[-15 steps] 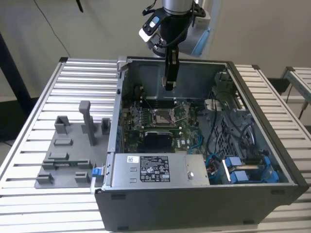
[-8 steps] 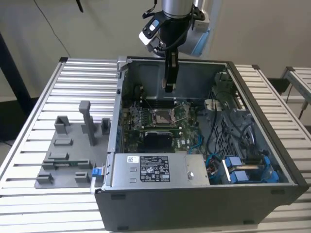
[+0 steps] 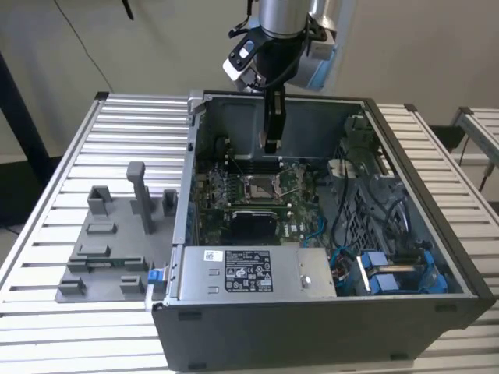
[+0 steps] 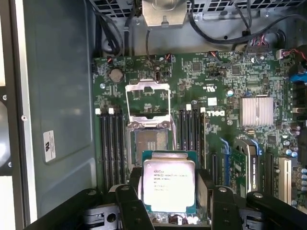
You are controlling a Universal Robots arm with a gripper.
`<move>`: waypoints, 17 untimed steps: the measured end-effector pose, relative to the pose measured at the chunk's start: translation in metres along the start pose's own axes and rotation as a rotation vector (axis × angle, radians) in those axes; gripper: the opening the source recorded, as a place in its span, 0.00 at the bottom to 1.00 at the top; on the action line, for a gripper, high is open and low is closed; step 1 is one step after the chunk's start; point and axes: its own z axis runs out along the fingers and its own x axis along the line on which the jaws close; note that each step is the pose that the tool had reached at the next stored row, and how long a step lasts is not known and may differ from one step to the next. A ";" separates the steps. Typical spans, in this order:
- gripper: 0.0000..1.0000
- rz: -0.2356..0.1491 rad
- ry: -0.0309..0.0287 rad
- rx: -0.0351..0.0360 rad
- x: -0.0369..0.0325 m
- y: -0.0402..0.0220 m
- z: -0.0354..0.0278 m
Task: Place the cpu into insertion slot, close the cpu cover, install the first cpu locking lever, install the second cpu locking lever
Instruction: 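Place the cpu into insertion slot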
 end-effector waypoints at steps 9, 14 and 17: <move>0.55 0.000 -0.0002 -0.0001 0.0010 -0.0004 0.0114; 0.55 0.000 0.0000 -0.0001 0.0065 -0.0004 0.0186; 0.55 0.000 0.0003 -0.0003 0.0083 -0.0005 0.0233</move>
